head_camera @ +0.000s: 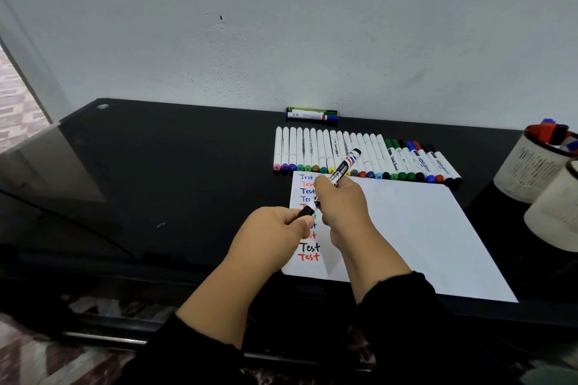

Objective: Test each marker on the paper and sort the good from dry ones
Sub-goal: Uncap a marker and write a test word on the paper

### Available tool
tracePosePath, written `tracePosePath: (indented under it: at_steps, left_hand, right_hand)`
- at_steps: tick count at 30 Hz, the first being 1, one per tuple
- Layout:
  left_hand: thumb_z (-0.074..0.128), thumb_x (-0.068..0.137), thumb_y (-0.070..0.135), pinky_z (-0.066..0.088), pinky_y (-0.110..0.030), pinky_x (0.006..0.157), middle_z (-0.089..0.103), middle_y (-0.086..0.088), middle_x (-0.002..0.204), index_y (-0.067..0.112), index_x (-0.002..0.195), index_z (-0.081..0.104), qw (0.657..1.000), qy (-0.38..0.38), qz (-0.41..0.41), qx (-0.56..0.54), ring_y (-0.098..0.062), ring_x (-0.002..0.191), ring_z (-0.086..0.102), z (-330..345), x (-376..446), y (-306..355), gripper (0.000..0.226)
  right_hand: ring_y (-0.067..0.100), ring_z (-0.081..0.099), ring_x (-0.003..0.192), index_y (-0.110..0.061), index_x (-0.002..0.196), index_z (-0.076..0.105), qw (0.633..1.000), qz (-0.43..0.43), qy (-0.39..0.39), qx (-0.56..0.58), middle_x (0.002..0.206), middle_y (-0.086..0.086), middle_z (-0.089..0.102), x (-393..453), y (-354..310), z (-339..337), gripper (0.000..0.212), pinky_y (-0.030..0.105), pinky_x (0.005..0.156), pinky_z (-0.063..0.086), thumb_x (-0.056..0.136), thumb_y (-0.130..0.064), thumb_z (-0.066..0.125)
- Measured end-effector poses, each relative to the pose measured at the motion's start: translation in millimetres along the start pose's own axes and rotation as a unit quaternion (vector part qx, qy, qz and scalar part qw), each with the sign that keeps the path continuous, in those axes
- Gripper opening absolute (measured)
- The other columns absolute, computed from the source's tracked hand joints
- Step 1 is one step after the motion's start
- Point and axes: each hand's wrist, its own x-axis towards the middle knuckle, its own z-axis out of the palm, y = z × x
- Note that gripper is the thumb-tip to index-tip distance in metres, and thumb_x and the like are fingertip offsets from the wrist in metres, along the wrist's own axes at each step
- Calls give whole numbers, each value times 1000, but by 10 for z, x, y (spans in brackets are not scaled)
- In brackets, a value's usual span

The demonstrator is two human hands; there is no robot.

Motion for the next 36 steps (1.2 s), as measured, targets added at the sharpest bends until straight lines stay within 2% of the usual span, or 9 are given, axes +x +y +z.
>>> tracePosePath:
  at_steps: [3,8,11,14,17,23,27,30,36]
  left_hand:
    - [53,93,37,44,-19,68,58,17,82,28,124,59,998,-4,9,56,1,77,55,-7,-59,-77,33]
    - [54,93,35,34,-12,56,47,22,71,28,122,60,999,16,-15,33,3,65,45,-21,18,-82,31]
    - [53,93,36,31,-12,55,56,22,89,28,128,55,998,43,-9,35,6,67,43,-4,19,-44,36]
    - [53,93,38,43,-20,83,53,8,132,28,133,50,997,73,-13,39,-3,102,52,-43,15,-75,42]
    - [53,92,39,40,-32,101,49,6,138,28,133,51,996,76,-26,42,-16,120,49,-74,28,-111,42]
    - [53,92,37,35,-26,94,49,6,138,25,132,52,997,72,-7,34,-14,124,45,-46,-8,-164,42]
    - [54,92,37,36,-25,93,50,5,137,24,133,52,997,74,-4,29,-14,123,46,-24,-12,-176,43]
    - [54,92,37,36,-26,94,50,5,137,24,133,52,997,73,0,29,-15,124,46,-16,-17,-185,42]
    - [52,93,37,33,-23,89,50,6,137,24,132,52,997,71,4,35,-13,123,45,-40,-3,-188,41]
  right_hand:
    - [10,27,50,-14,76,46,997,32,55,36,66,1,42,147,-60,-214,18,22,43,26,93,-21,50]
    - [14,30,50,-13,74,46,996,45,52,60,61,4,44,166,6,-261,23,25,46,25,92,-25,55]
    - [15,39,54,-13,74,53,994,39,58,78,61,4,51,36,48,-291,28,26,48,31,89,-36,62]
    - [15,44,57,-14,76,56,995,22,64,72,61,2,57,-96,110,-441,31,27,53,36,85,-42,67]
    - [13,49,57,-18,76,61,999,-9,26,45,59,-2,62,-260,231,-497,22,27,57,38,78,-34,75]
    - [6,49,48,-15,66,47,995,-69,-3,-77,54,-2,54,-405,319,-488,31,21,56,38,81,-27,72]
    - [15,51,60,-14,63,41,987,-108,-7,-123,55,2,51,-412,323,-418,35,23,59,41,86,-23,66]
    - [8,49,58,-14,61,37,986,-108,-20,-128,55,-4,48,-428,344,-384,38,12,46,34,87,-19,64]
    - [22,56,75,-16,61,36,987,-96,-43,-124,61,2,46,-410,390,-359,38,24,54,34,86,-17,63]
